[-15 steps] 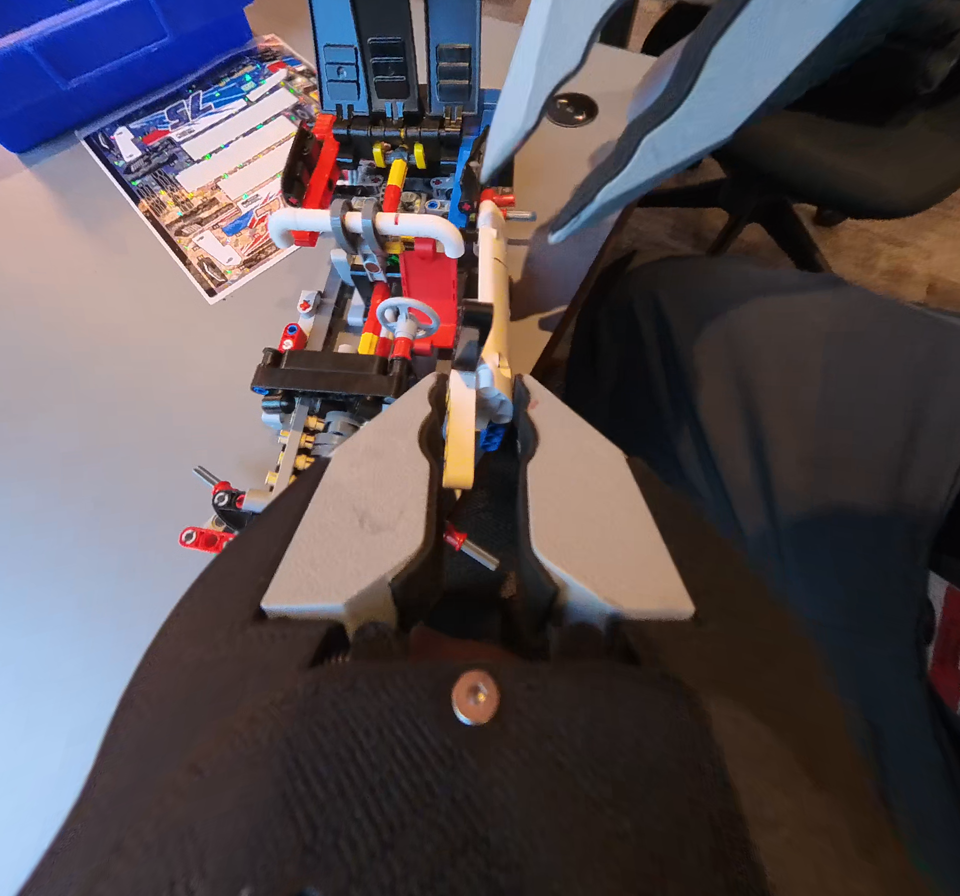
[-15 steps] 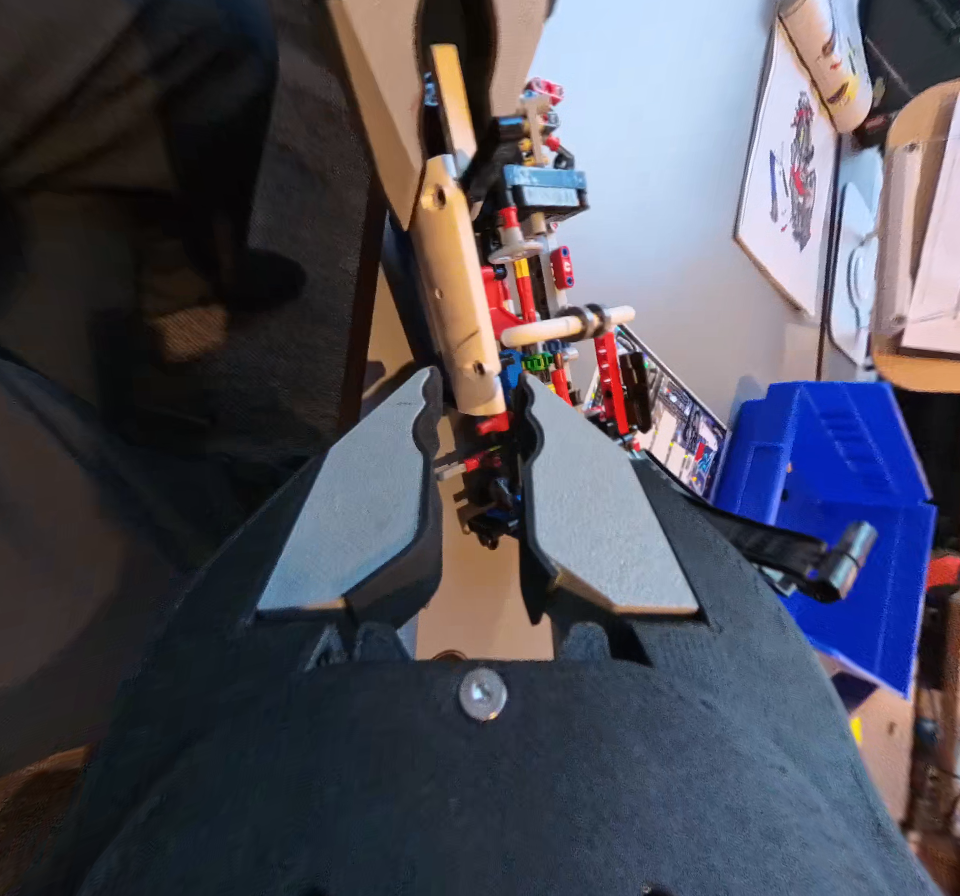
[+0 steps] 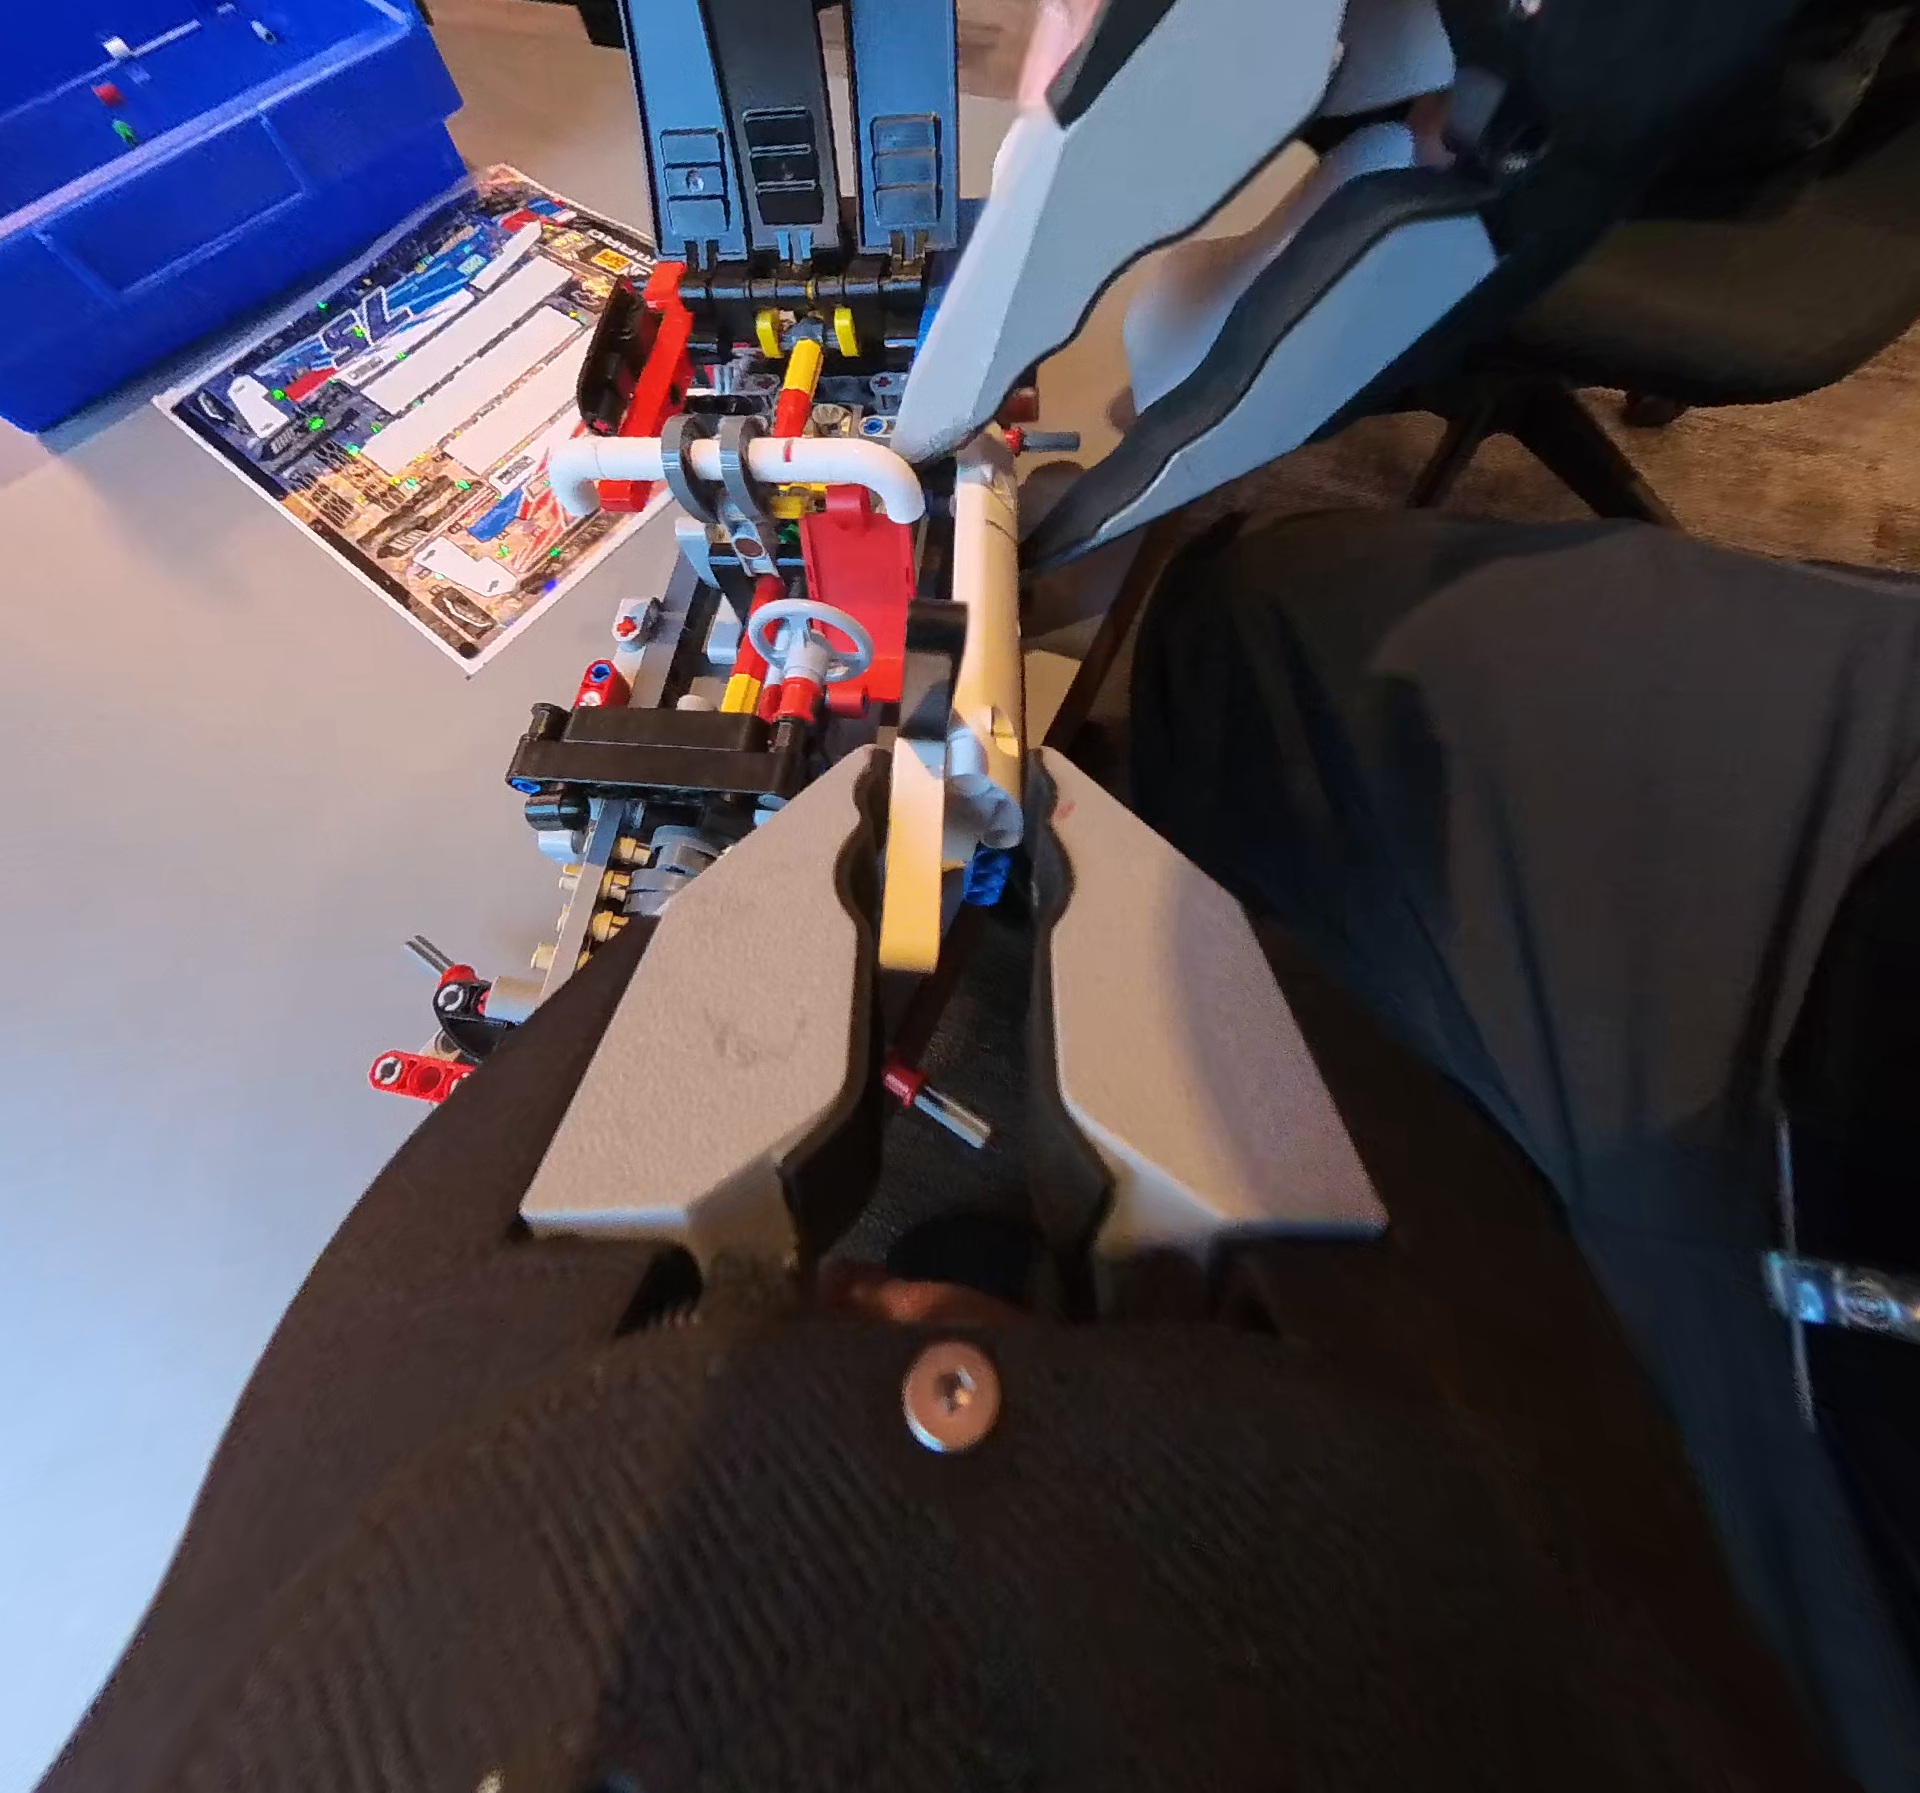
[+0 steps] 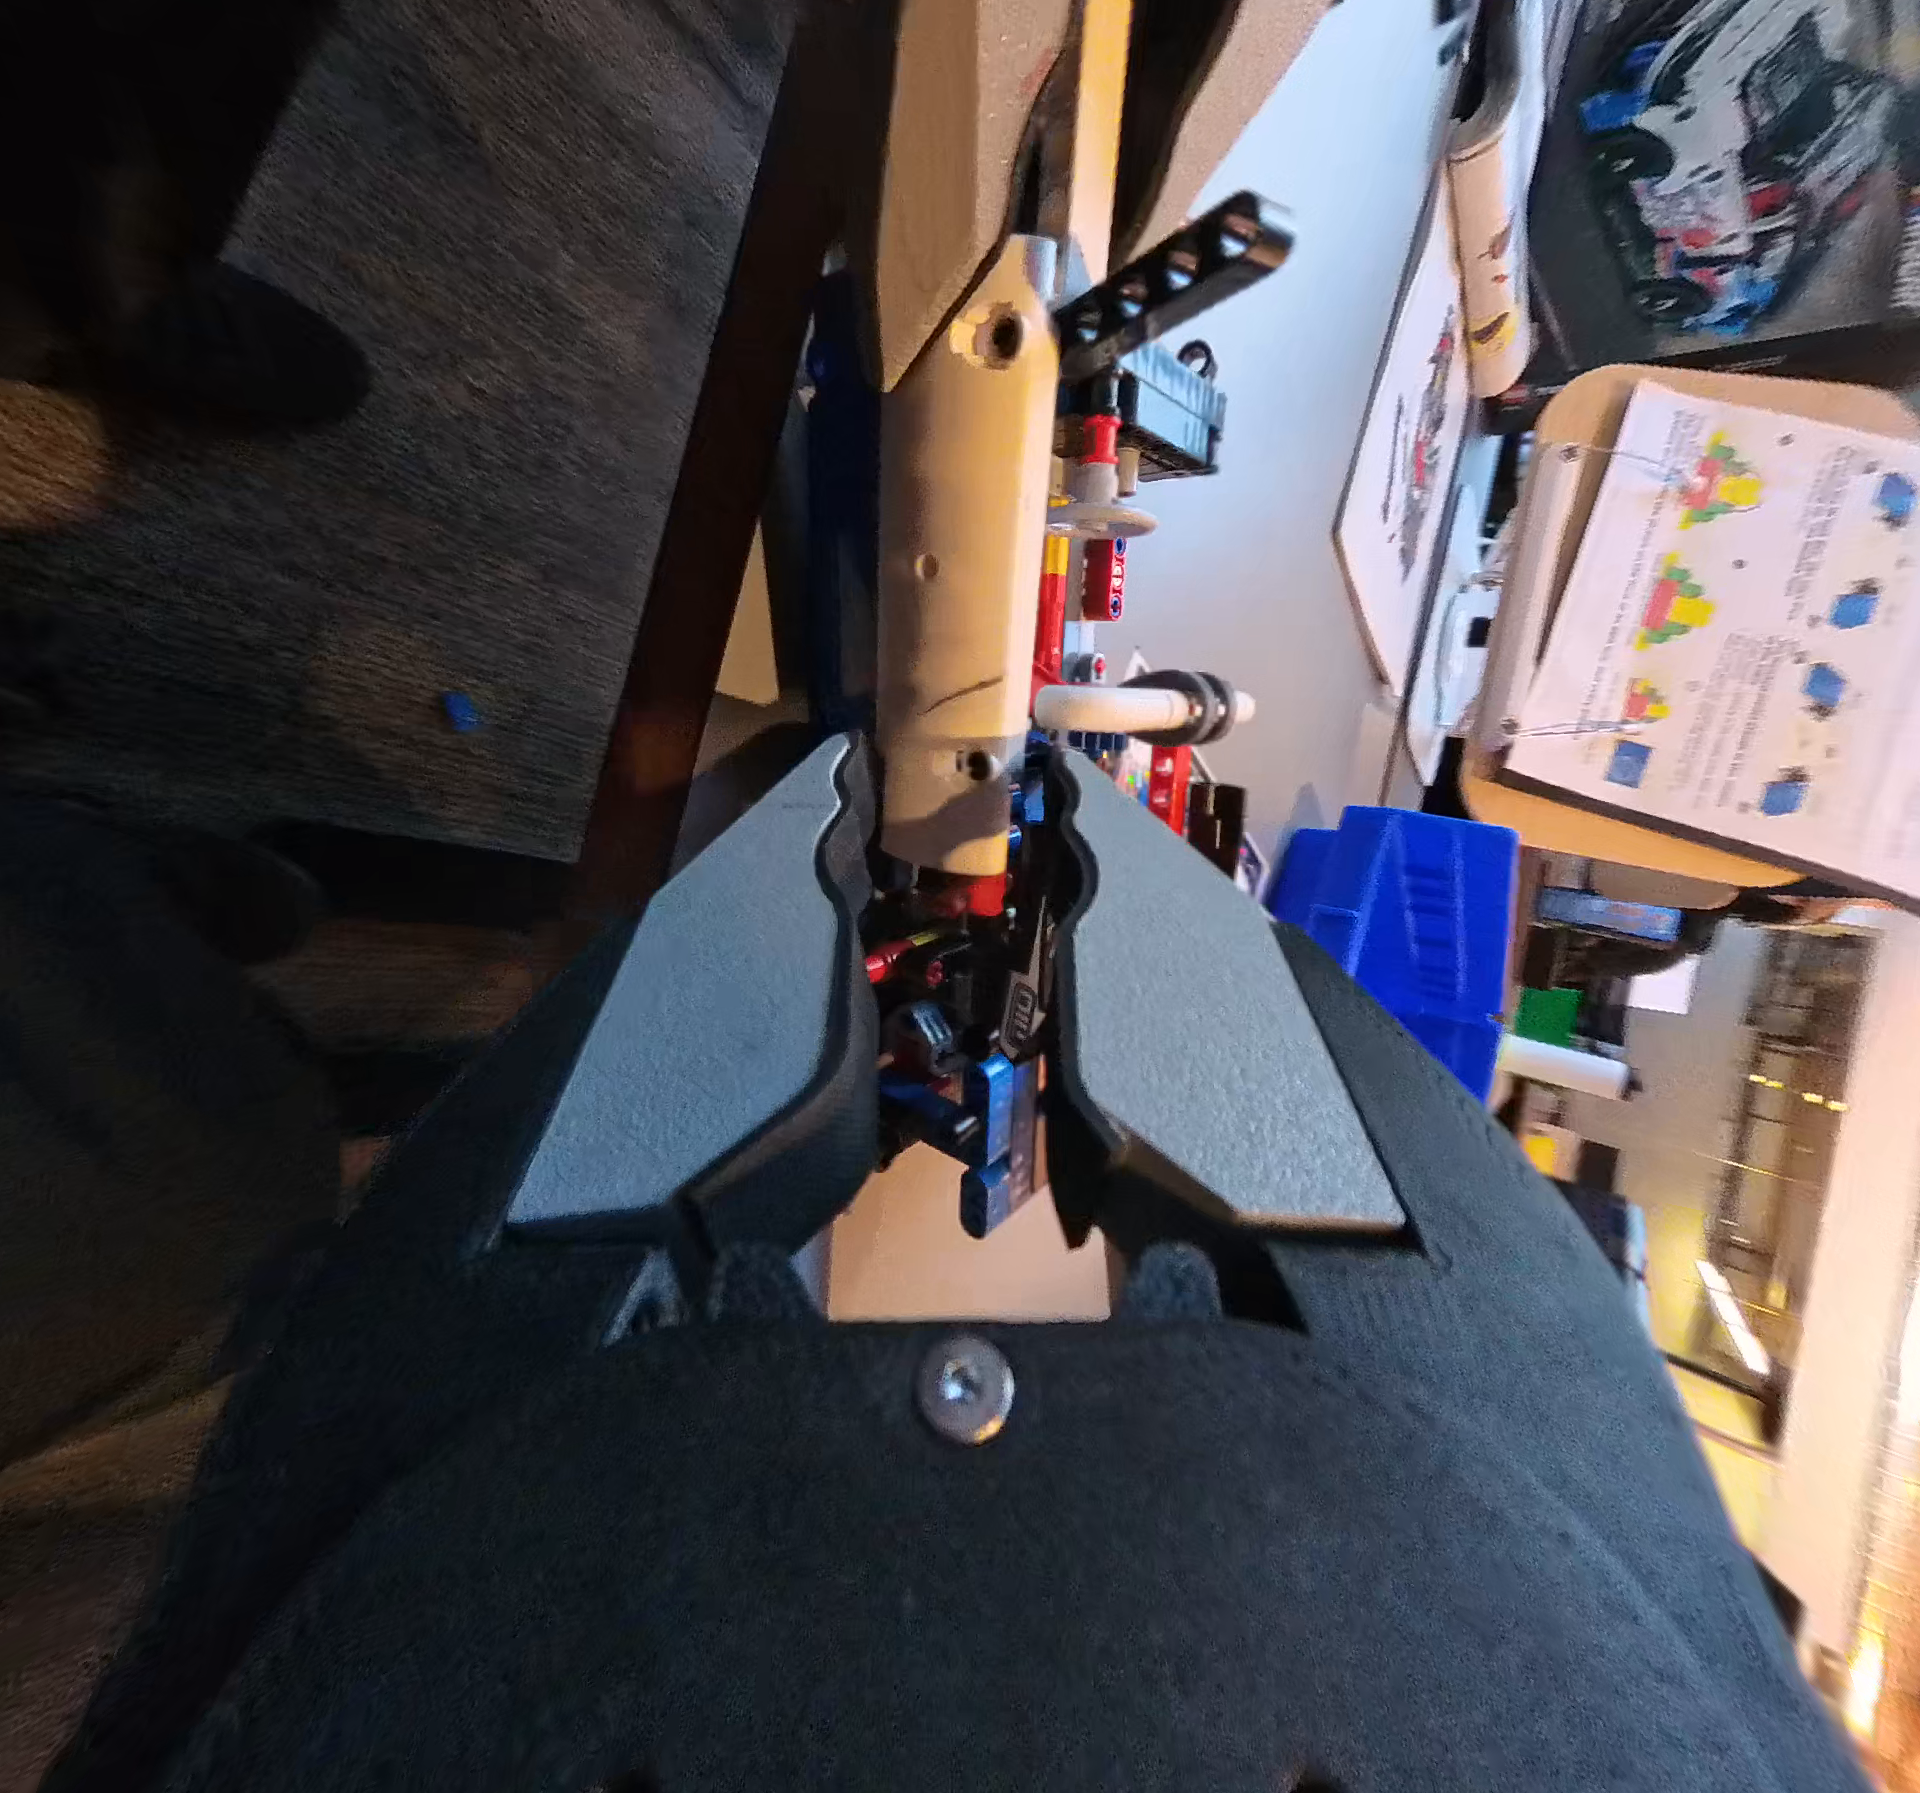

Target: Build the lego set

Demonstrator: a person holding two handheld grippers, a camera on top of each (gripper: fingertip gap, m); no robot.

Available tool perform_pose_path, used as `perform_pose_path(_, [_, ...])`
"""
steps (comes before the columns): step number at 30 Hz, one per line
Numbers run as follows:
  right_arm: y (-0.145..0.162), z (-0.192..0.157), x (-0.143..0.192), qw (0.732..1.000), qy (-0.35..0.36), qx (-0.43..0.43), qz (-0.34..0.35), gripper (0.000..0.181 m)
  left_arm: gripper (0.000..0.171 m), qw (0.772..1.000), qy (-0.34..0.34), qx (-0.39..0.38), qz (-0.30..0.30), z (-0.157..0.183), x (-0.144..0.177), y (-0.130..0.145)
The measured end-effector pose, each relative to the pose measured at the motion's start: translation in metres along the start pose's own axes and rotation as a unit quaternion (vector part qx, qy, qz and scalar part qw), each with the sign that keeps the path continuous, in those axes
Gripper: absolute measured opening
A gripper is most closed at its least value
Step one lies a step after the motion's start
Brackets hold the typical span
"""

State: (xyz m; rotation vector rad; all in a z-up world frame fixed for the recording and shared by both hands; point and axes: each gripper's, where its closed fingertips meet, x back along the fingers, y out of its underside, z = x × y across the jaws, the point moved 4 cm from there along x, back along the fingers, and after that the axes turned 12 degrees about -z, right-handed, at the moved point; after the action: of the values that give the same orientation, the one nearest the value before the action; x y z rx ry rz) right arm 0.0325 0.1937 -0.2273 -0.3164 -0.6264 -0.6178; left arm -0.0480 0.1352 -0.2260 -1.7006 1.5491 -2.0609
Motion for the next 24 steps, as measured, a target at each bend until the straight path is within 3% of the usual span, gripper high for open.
perform_pose_path(9, [0.006, -0.006, 0.004, 0.997, 0.071, 0.005, 0.016, 0.030, 0.024, 0.997, -0.076, 0.005, 0.029, 0.014, -0.006, 0.000])
perform_pose_path(14, [0.008, -0.006, 0.009, 0.997, 0.068, 0.021, 0.027, 0.019, 0.024, 0.996, -0.047, 0.066, 0.033, 0.014, -0.008, 0.004])
perform_pose_path(18, [0.003, -0.002, 0.015, 0.997, 0.059, 0.033, 0.040, 0.021, 0.024, 0.998, -0.036, 0.054, 0.025, 0.015, -0.009, 0.004])
perform_pose_path(24, [0.003, -0.005, 0.011, 0.998, 0.005, 0.048, 0.039, 0.023, 0.023, 0.993, 0.023, 0.110, 0.022, 0.015, -0.009, 0.003])
